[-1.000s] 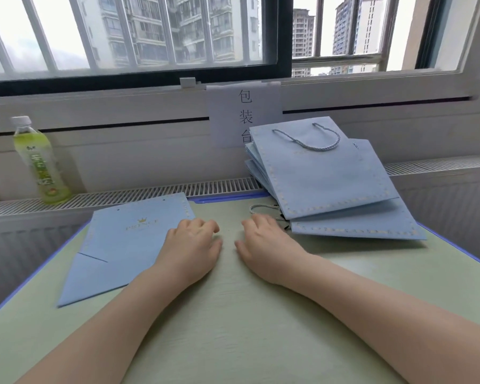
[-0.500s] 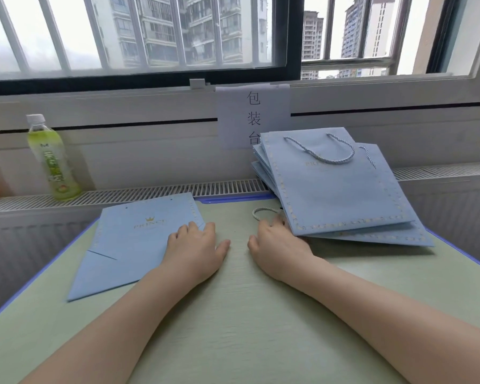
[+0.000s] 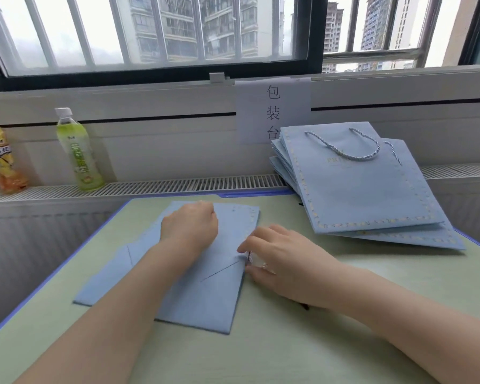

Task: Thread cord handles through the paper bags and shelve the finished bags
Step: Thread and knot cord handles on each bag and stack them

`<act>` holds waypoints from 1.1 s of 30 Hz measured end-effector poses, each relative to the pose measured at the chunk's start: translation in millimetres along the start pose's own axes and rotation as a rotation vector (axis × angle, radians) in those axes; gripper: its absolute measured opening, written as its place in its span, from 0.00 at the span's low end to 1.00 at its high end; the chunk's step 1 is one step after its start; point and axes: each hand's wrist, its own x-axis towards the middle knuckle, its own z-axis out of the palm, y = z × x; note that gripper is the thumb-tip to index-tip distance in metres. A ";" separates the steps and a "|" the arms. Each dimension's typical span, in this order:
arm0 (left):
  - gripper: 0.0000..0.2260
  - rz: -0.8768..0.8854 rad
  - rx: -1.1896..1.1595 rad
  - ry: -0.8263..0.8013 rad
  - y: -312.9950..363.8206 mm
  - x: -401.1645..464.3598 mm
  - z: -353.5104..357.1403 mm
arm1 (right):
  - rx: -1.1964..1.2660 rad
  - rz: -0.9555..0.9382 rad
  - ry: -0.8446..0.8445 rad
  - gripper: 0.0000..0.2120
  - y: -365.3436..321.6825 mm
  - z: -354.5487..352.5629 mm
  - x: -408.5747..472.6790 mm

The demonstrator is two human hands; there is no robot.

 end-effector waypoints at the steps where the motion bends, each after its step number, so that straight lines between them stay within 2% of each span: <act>1: 0.12 -0.048 0.074 -0.013 -4.3 0.9 1.2 | -0.009 0.044 -0.052 0.17 1.0 -0.6 -0.6; 3: 0.13 -0.159 0.179 -0.086 -14.2 5.2 1.8 | 0.018 0.111 -0.095 0.18 3.4 -3.6 -1.9; 7: 0.21 -0.314 0.180 -0.193 -26.6 10.8 5.3 | 0.024 0.147 -0.094 0.11 11.2 -1.2 -2.4; 13: 0.26 -0.322 0.221 -0.227 -24.0 8.3 8.2 | 0.147 0.182 -0.149 0.11 6.0 -3.3 -1.8; 17: 0.30 -0.360 0.241 -0.298 -25.2 8.6 6.7 | 0.150 0.268 -0.234 0.18 -2.9 0.1 -1.5; 21: 0.32 -0.400 0.176 -0.303 -30.2 9.4 7.9 | 0.119 0.443 -0.247 0.22 -6.3 -0.1 -0.8; 25: 0.29 -0.397 0.175 -0.264 -28.9 10.8 13.1 | 0.072 0.651 -0.240 0.26 3.8 -1.7 -0.2; 27: 0.28 -0.386 0.185 -0.248 -27.8 11.6 15.6 | 0.089 0.716 -0.236 0.25 7.4 -3.8 1.1; 30: 0.26 -0.368 0.209 -0.233 -26.6 12.2 19.6 | 0.035 0.707 -0.252 0.17 11.4 -5.0 7.3; 33: 0.25 -0.349 0.236 -0.222 -25.8 11.3 22.4 | 0.079 0.725 -0.215 0.16 16.1 -0.3 20.3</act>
